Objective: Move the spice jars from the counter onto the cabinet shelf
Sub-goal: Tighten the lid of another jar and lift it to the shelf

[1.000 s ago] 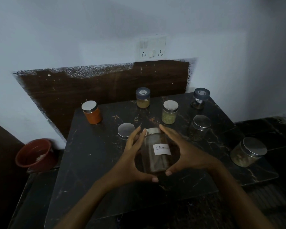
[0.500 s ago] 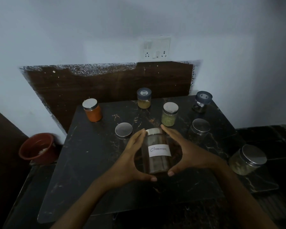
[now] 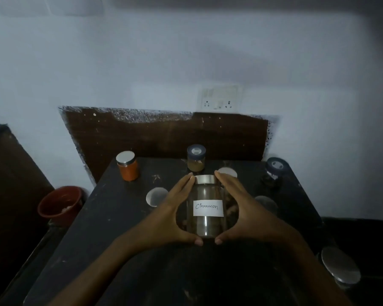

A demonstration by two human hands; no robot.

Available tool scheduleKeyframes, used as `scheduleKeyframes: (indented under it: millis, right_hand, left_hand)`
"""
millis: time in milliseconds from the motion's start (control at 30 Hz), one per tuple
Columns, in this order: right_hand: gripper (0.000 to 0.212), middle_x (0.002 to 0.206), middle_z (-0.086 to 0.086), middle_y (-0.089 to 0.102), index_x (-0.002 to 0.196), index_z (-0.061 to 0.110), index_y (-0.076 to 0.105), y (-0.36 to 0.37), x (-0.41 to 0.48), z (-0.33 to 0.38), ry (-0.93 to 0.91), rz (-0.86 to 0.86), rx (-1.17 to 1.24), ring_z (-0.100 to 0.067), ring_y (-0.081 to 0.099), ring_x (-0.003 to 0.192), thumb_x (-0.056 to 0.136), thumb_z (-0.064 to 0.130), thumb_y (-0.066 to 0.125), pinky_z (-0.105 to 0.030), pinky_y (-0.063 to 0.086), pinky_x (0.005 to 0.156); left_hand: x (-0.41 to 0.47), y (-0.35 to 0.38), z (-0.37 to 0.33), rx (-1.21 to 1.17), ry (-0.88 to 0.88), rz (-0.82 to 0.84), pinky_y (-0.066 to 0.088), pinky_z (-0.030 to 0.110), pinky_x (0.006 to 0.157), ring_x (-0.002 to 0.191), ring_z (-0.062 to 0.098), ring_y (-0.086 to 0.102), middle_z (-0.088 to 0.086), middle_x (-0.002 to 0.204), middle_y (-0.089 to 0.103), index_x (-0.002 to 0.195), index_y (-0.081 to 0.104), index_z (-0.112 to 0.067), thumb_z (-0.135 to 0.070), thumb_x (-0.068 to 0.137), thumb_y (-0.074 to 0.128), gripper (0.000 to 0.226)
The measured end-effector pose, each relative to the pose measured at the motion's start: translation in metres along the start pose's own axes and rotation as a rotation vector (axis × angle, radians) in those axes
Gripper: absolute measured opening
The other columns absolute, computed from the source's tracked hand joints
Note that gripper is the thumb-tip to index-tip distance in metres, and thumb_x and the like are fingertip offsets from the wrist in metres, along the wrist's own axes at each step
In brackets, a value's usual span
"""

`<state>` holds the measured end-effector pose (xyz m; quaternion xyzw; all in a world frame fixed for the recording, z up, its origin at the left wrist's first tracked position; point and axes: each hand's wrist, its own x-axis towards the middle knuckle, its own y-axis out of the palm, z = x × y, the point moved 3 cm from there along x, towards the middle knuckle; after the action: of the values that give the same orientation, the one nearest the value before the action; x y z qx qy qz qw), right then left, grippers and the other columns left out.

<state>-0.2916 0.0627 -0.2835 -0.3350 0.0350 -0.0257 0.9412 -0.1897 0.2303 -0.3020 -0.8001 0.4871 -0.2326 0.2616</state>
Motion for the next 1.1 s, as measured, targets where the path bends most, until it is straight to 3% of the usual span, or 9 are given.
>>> scheduleKeyframes:
  millis: [100,200,333,533,600,667,833,933,1100]
  right_hand:
    - [0.125,0.140,0.041,-0.003,0.132,0.061,-0.005,-0.023,0.013,0.017,-0.123,-0.059,-0.029,-0.002,0.018,0.132,0.054,0.030,0.088,-0.013,0.036,0.093]
    - [0.126,0.132,0.051,-0.007,0.131,0.062,-0.007,-0.045,0.029,0.039,-0.231,-0.098,-0.056,-0.001,0.017,0.135,0.053,0.034,0.088,-0.016,0.038,0.096]
    - [0.127,0.142,0.042,-0.007,0.132,0.059,-0.005,-0.077,0.055,0.075,-0.365,-0.179,-0.096,-0.003,0.024,0.136,0.052,0.031,0.089,-0.017,0.046,0.094]
    - [0.123,0.137,0.044,-0.015,0.129,0.057,-0.010,-0.122,0.090,0.132,-0.511,-0.307,-0.238,0.030,-0.003,0.123,0.058,0.033,0.087,0.006,0.023,0.093]
    - [0.122,0.137,0.045,-0.017,0.129,0.058,-0.011,-0.134,0.102,0.150,-0.548,-0.334,-0.265,0.017,0.007,0.133,0.059,0.035,0.086,-0.002,0.028,0.100]
    - [0.120,0.136,0.044,-0.016,0.128,0.058,-0.009,-0.144,0.115,0.170,-0.579,-0.355,-0.275,0.007,0.015,0.134,0.060,0.032,0.086,0.001,0.030,0.094]
    - [0.123,0.139,0.041,-0.016,0.135,0.051,-0.008,-0.169,0.148,0.216,-0.692,-0.444,-0.349,0.020,0.017,0.124,0.060,0.030,0.087,0.002,0.034,0.091]
    - [0.129,0.141,0.037,-0.016,0.139,0.049,-0.011,-0.187,0.169,0.247,-0.755,-0.506,-0.367,0.010,0.024,0.127,0.058,0.026,0.087,-0.007,0.041,0.094]
    - [0.131,0.139,0.032,-0.006,0.139,0.045,-0.012,-0.224,0.204,0.305,-0.831,-0.604,-0.439,0.002,0.029,0.123,0.058,0.021,0.088,0.003,0.037,0.083]
  left_hand:
    - [0.013,-0.027,-0.018,0.062,0.052,-0.060,0.017,0.008,0.109,0.138,-0.011,-0.004,-0.032,0.150,-0.014,0.142,-0.007,-0.042,-0.052,0.058,0.079,0.120]
    - [0.028,-0.057,-0.037,0.138,0.095,-0.128,0.020,0.011,0.110,0.139,-0.011,-0.004,-0.030,0.151,-0.014,0.144,-0.004,-0.039,-0.041,0.062,0.082,0.119]
    - [0.048,-0.102,-0.061,0.235,0.164,-0.225,0.010,-0.002,0.104,0.138,-0.012,-0.006,-0.028,0.152,-0.013,0.146,-0.002,-0.035,-0.036,0.063,0.084,0.120]
    - [0.070,-0.173,-0.096,0.346,0.336,-0.351,0.025,-0.003,0.096,0.136,-0.016,0.001,-0.030,0.152,-0.011,0.146,0.001,-0.035,-0.026,0.065,0.084,0.117]
    - [0.076,-0.196,-0.105,0.349,0.379,-0.382,0.035,0.003,0.096,0.136,-0.016,0.000,-0.032,0.150,-0.012,0.145,0.000,-0.038,-0.024,0.066,0.084,0.116]
    - [0.083,-0.217,-0.112,0.390,0.408,-0.418,0.038,0.010,0.100,0.138,-0.014,0.000,-0.032,0.150,-0.014,0.146,-0.001,-0.038,-0.029,0.066,0.083,0.116]
    - [0.098,-0.274,-0.124,0.459,0.489,-0.483,0.043,0.018,0.100,0.139,-0.011,0.004,-0.031,0.151,-0.014,0.147,0.001,-0.038,-0.025,0.068,0.083,0.114]
    - [0.106,-0.311,-0.140,0.513,0.552,-0.516,0.044,0.024,0.101,0.138,-0.013,0.005,-0.032,0.150,-0.016,0.146,0.001,-0.040,-0.020,0.069,0.082,0.114]
    - [0.126,-0.375,-0.163,0.649,0.609,-0.655,0.038,0.015,0.100,0.138,-0.012,0.002,-0.028,0.150,-0.021,0.145,-0.002,-0.041,-0.026,0.069,0.081,0.115]
